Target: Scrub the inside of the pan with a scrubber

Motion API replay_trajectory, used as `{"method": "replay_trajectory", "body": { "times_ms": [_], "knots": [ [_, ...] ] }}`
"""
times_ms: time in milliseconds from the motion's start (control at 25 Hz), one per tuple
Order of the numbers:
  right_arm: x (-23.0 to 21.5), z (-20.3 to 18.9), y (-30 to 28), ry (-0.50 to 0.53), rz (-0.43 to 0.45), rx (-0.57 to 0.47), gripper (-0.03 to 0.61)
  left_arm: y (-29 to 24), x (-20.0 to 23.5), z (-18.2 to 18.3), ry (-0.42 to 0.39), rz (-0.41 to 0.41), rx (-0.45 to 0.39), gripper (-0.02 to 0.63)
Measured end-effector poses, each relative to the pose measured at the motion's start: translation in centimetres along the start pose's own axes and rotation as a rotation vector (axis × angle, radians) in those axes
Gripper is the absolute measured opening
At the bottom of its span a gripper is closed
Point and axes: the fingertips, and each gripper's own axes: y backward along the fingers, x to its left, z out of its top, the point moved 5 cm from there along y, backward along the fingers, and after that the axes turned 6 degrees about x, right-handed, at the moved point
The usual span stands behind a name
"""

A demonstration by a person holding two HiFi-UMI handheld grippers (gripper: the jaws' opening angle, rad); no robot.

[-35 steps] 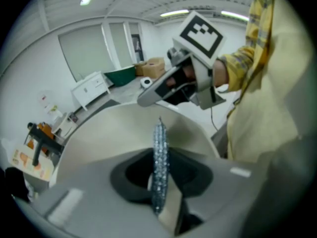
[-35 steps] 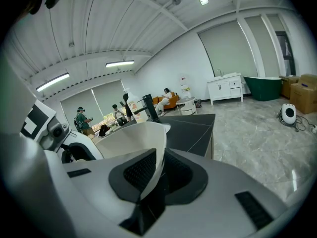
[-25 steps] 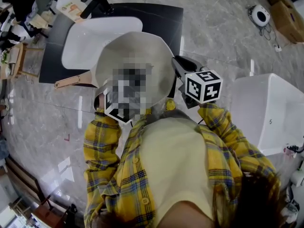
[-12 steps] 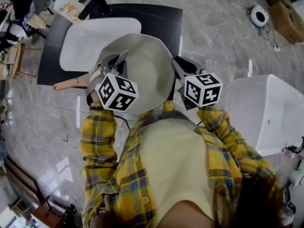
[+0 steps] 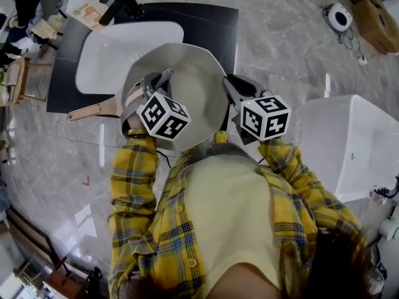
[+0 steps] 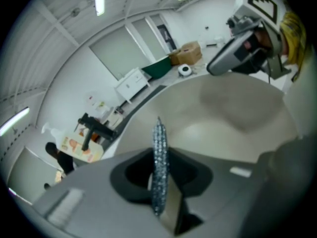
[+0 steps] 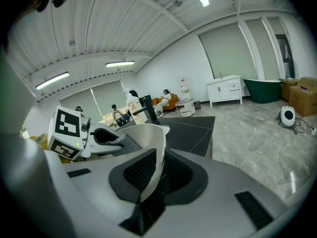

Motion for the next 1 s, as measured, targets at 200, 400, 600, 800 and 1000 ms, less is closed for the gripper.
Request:
{"method": "replay_trajectory", "body": {
  "times_ms": [200, 400, 600, 800, 1000],
  "knots": [
    [0.0, -0.3, 0.0, -0.003, 0.003, 0.003, 0.017, -0.3, -1.7, 0.0, -0.028, -0.067, 0.005, 0.091],
    [0.0, -0.5, 0.1, -0.008, 0.005, 0.006, 0.017, 0.2, -2.8, 0.1, -0.033, -0.137, 0.003, 0.091],
    [0.0, -0.5, 0.2, -0.012, 0.004, 0.004, 0.017, 0.8, -3.6, 0.1, -0.028, -0.189, -0.01, 0.091],
    [0.1, -0.6, 0.4, -0.013, 0.001, 0.001, 0.017, 1.7, -4.7, 0.2, -0.012, -0.239, -0.024, 0.091],
    [0.2, -0.7, 0.5, -0.01, 0.0, 0.0, 0.017, 2.4, -5.5, 0.4, -0.015, -0.279, -0.039, 0.091]
  ]
}}
